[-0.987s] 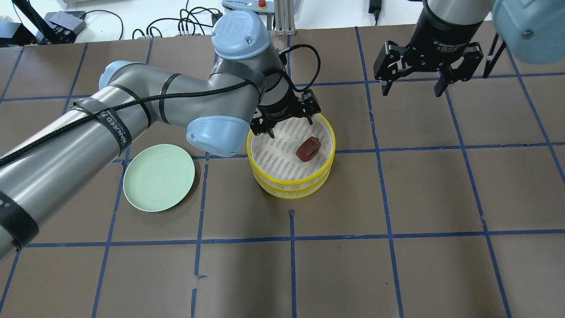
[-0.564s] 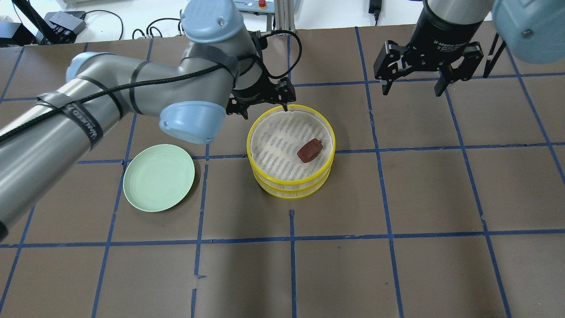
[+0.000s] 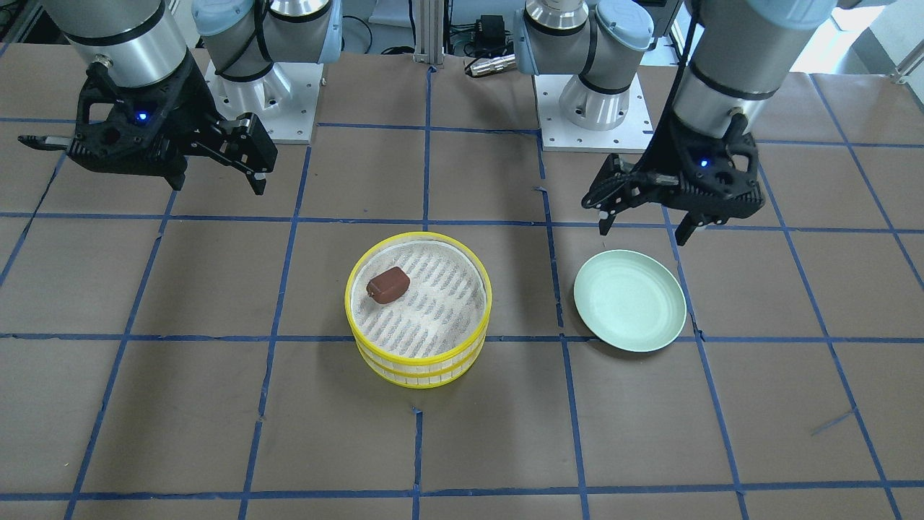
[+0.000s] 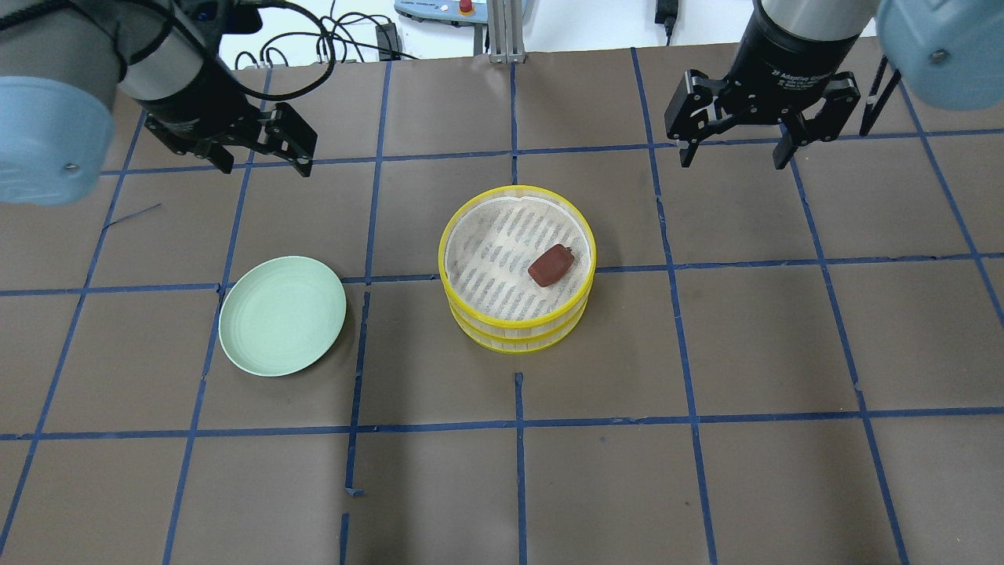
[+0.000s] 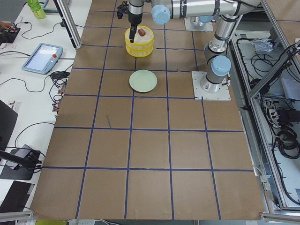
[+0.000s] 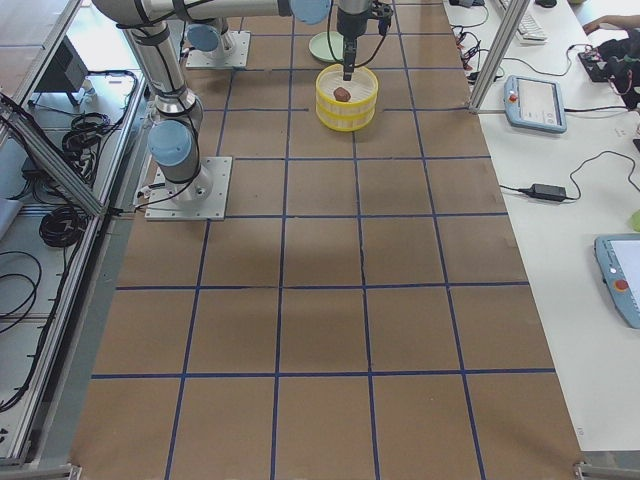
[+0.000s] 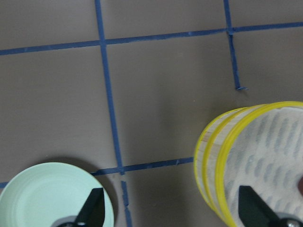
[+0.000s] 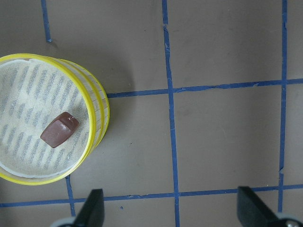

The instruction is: Stack buns with steamer

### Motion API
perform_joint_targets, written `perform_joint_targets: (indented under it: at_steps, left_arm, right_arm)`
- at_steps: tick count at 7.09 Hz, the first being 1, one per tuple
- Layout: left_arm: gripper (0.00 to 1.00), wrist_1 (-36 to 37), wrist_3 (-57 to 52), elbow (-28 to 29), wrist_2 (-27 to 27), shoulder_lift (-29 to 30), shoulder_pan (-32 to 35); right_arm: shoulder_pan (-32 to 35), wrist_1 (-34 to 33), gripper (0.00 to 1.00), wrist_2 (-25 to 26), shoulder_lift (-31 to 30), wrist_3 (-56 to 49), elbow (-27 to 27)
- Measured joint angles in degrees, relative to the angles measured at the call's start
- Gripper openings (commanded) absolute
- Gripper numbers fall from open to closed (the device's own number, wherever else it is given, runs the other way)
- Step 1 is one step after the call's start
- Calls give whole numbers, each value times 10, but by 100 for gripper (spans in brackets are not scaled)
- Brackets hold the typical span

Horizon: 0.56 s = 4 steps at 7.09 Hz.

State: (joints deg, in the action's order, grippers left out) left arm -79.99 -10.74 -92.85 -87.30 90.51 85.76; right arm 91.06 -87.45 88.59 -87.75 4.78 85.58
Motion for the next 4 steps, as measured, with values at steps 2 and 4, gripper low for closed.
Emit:
perform_joint_targets:
  at_steps: [2,4]
  left_arm:
    - [100,-39,1,6,-1,-17,-11]
    - [100,-44,4,3,3,-19,-7]
  right_arm:
    - [0,0,100,-1,0,-1,0]
    - [0,0,100,-1,0,-2,0]
